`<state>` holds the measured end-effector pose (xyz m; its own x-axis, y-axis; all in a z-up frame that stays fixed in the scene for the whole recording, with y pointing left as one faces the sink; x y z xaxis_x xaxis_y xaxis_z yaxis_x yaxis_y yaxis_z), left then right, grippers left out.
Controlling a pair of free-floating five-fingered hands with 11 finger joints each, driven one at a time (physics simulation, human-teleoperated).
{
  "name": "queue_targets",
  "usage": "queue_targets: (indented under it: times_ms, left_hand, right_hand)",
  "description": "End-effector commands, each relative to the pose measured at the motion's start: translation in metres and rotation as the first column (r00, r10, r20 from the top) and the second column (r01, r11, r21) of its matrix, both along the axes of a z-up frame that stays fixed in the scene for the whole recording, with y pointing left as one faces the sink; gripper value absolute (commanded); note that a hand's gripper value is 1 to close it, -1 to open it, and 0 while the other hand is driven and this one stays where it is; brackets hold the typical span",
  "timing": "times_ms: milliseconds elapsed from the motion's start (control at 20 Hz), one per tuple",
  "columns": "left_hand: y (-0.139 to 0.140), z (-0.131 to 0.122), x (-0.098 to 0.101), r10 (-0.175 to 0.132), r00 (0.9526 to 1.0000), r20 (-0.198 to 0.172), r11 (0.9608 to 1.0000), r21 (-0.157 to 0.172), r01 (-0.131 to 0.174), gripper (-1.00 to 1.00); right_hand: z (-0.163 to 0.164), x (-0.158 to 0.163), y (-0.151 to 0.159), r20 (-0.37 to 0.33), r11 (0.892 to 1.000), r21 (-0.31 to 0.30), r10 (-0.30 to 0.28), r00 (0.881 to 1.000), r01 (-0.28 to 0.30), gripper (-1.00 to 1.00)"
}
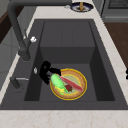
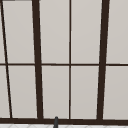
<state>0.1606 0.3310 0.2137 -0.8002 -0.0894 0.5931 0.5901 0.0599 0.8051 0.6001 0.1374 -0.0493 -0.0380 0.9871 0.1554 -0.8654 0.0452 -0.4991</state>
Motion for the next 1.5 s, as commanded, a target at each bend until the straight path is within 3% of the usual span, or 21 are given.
queue_targets:
  times_ms: [0, 200, 450, 750, 850, 1000, 1200, 1250, 1450]
  left_hand:
    - [0.000, 0.000, 0.000, 0.000, 1.0000, 0.000, 1.0000, 0.000, 0.000, 0.00]
    - [0.000, 0.000, 0.000, 0.000, 1.0000, 0.000, 1.0000, 0.000, 0.000, 0.00]
    - [0.000, 0.000, 0.000, 0.000, 1.0000, 0.000, 1.0000, 0.000, 0.000, 0.00]
    - [0.000, 0.000, 0.000, 0.000, 1.0000, 0.000, 1.0000, 0.000, 0.000, 0.00]
    - [0.000, 0.000, 0.000, 0.000, 1.0000, 0.000, 1.0000, 0.000, 0.000, 0.00]
    - [0.000, 0.000, 0.000, 0.000, 1.0000, 0.000, 1.0000, 0.000, 0.000, 0.00]
    - [0.000, 0.000, 0.000, 0.000, 1.0000, 0.000, 1.0000, 0.000, 0.000, 0.00]
    - [0.000, 0.000, 0.000, 0.000, 1.0000, 0.000, 1.0000, 0.000, 0.000, 0.00]
    - [0.000, 0.000, 0.000, 0.000, 1.0000, 0.000, 1.0000, 0.000, 0.000, 0.00]
  right_hand:
    - [0.000, 0.000, 0.000, 0.062, 1.000, 0.000, 0.000, 0.998, 0.000, -1.00]
    - [0.008, -0.010, -0.001, 0.085, 1.000, -0.005, 0.016, 0.996, -0.016, -1.00]
    - [0.016, -0.031, -0.001, 0.249, 0.999, -0.033, 0.014, 0.968, -0.007, -1.00]
    - [0.001, -0.074, 0.004, 0.331, 1.000, -0.030, 0.016, 0.943, -0.006, -1.00]
    - [-0.006, -0.088, 0.000, 0.367, 1.000, -0.026, 0.014, 0.930, -0.004, -1.00]
    - [-0.024, -0.076, 0.005, 0.399, 1.000, -0.020, 0.011, 0.917, -0.003, -1.00]
    - [-0.034, -0.060, 0.016, 0.334, 0.999, -0.028, -0.030, 0.942, 0.042, -1.00]
    - [-0.033, -0.055, 0.018, 0.296, 0.997, -0.039, -0.049, 0.954, 0.064, -1.00]
    - [-0.039, -0.041, 0.029, 0.215, 0.993, -0.099, -0.046, 0.975, 0.068, -1.00]
